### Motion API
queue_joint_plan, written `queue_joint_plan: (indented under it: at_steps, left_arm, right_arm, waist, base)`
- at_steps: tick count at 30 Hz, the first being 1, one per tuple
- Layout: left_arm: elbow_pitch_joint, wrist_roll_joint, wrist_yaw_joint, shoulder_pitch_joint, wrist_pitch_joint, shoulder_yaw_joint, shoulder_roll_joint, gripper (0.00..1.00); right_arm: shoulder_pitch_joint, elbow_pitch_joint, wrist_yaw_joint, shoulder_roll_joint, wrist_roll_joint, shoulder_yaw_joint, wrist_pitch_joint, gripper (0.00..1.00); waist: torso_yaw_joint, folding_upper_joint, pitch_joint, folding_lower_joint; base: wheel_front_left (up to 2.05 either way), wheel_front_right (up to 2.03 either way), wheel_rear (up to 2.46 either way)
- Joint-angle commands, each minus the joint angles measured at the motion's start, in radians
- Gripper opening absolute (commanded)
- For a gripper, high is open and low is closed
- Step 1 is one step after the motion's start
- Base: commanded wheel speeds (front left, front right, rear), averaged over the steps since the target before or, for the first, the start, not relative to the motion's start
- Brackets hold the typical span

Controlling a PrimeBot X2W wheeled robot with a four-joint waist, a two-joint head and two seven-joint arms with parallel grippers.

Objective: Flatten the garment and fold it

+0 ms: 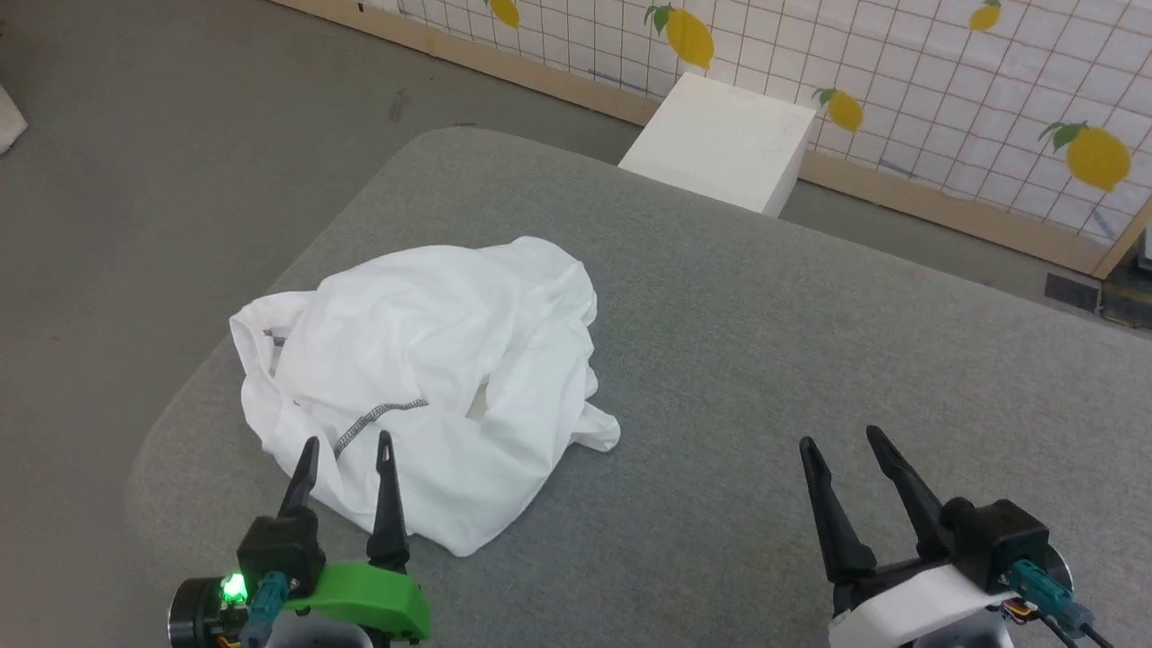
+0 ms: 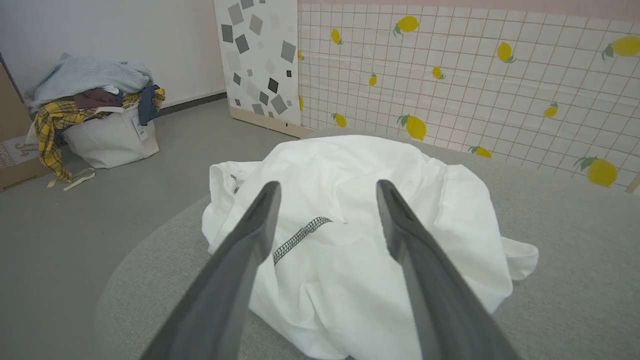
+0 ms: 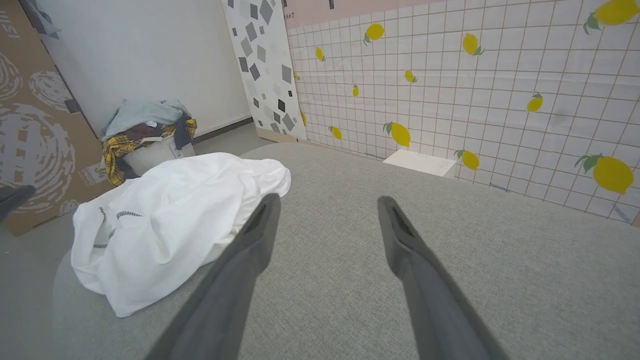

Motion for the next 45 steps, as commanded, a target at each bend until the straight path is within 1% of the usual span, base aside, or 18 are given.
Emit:
queue_joint_plan:
  at_steps: [1, 12, 15, 17, 19, 20, 22, 25, 28, 30, 32, 34, 37, 41, 42, 43, 45]
  left_arm:
    - [0.001, -0.012, 0.009, 0.001, -0.008, -0.001, -0.005, 1.0]
    - [0.004, -0.018, 0.008, -0.021, -0.008, 0.003, -0.005, 1.0]
    - [0.031, -0.047, -0.011, -0.052, -0.007, 0.013, -0.004, 1.0]
    - [0.068, -0.077, -0.035, -0.107, 0.028, 0.017, 0.003, 1.0]
    - [0.104, -0.122, -0.053, -0.19, 0.085, 0.037, 0.006, 1.0]
    - [0.137, -0.146, -0.064, -0.241, 0.138, 0.045, 0.012, 1.0]
    - [0.217, -0.182, -0.084, -0.339, 0.259, 0.05, 0.03, 1.0]
    - [0.364, -0.222, -0.093, -0.465, 0.474, 0.053, 0.062, 1.0]
    - [0.51, -0.245, -0.07, -0.557, 0.684, 0.061, 0.101, 1.0]
    - [0.576, -0.256, -0.043, -0.589, 0.773, 0.072, 0.117, 1.0]
    - [0.622, -0.251, -0.019, -0.598, 0.834, 0.071, 0.133, 1.0]
    - [0.651, -0.253, -0.003, -0.594, 0.865, 0.072, 0.137, 1.0]
    - [0.682, -0.265, 0.015, -0.573, 0.872, 0.081, 0.129, 1.0]
    - [0.712, -0.279, 0.023, -0.543, 0.863, 0.088, 0.117, 1.0]
    - [0.716, -0.282, 0.023, -0.54, 0.855, 0.09, 0.114, 0.7]
    - [0.712, -0.284, 0.024, -0.538, 0.828, 0.093, 0.114, 0.0]
    - [0.704, -0.293, 0.019, -0.537, 0.773, 0.105, 0.113, 0.0]
  right_arm:
    - [-0.018, -0.001, -0.002, 0.001, 0.006, 0.001, -0.006, 1.0]
    - [-0.027, 0.001, -0.002, 0.001, 0.009, 0.004, -0.005, 1.0]
    - [-0.032, -0.001, -0.002, 0.001, 0.007, 0.003, -0.001, 1.0]
    - [-0.039, -0.005, -0.002, 0.001, 0.003, 0.001, 0.003, 1.0]
    - [-0.046, -0.008, -0.002, 0.001, -0.001, 0.002, 0.008, 1.0]
    - [-0.05, -0.01, -0.002, 0.001, -0.004, 0.004, 0.012, 1.0]
    - [-0.059, -0.014, -0.002, 0.001, -0.008, 0.009, 0.02, 1.0]
    - [-0.08, -0.022, -0.002, 0.001, -0.015, 0.025, 0.034, 1.0]
    - [-0.103, -0.033, -0.002, 0.001, -0.021, 0.034, 0.046, 1.0]
    - [-0.111, -0.04, -0.002, 0.001, -0.024, 0.03, 0.05, 1.0]
    - [-0.115, -0.046, -0.002, 0.001, -0.028, 0.022, 0.054, 1.0]
    - [-0.114, -0.05, -0.002, 0.001, -0.033, 0.01, 0.058, 1.0]
    - [-0.109, -0.055, -0.002, 0.001, -0.039, -0.004, 0.061, 1.0]
    - [-0.106, -0.06, -0.002, 0.001, -0.043, -0.009, 0.063, 1.0]
    - [-0.108, -0.061, -0.002, 0.001, -0.043, -0.01, 0.064, 1.0]
    - [-0.11, -0.061, -0.002, 0.001, -0.042, -0.009, 0.065, 1.0]
    - [-0.115, -0.06, -0.002, 0.001, -0.037, -0.002, 0.064, 1.0]
  waist:
    - [-0.002, 0.0, 0.003, 0.0]
    - [-0.012, 0.0, 0.013, 0.0]
    - [-0.015, 0.0, 0.019, 0.0]
    - [-0.018, 0.0, 0.029, 0.0]
    - [-0.024, 0.0, 0.037, 0.0]
    - [-0.029, 0.0, 0.044, 0.0]
    - [-0.044, 0.0, 0.058, 0.0]
    - [-0.084, 0.0, 0.085, 0.0]
    - [-0.137, 0.0, 0.12, 0.0]
    - [-0.169, 0.0, 0.14, 0.0]
    - [-0.196, 0.0, 0.159, 0.0]
    - [-0.213, 0.0, 0.177, 0.0]
    - [-0.224, 0.0, 0.194, 0.0]
    - [-0.221, 0.0, 0.202, 0.0]
    - [-0.216, 0.0, 0.202, 0.0]
    - [-0.21, 0.0, 0.201, 0.0]
    - [-0.201, 0.0, 0.196, 0.0]
  base:
    - [0.0, 0.0, 0.0]
    - [0.0, 0.0, 0.0]
    - [0.0, 0.0, 0.0]
    - [0.0, 0.0, 0.0]
    - [0.0, 0.0, 0.0]
    - [0.0, 0.0, 0.0]
    - [0.0, 0.0, 0.0]
    - [0.0, 0.0, 0.0]
    - [0.0, 0.0, 0.0]
    - [0.0, 0.0, 0.0]
    - [0.0, 0.0, 0.0]
    - [0.0, 0.0, 0.0]
    - [0.0, 0.0, 0.0]
    - [0.0, 0.0, 0.0]
    - [0.0, 0.0, 0.0]
    - [0.0, 0.0, 0.0]
    - [0.0, 0.0, 0.0]
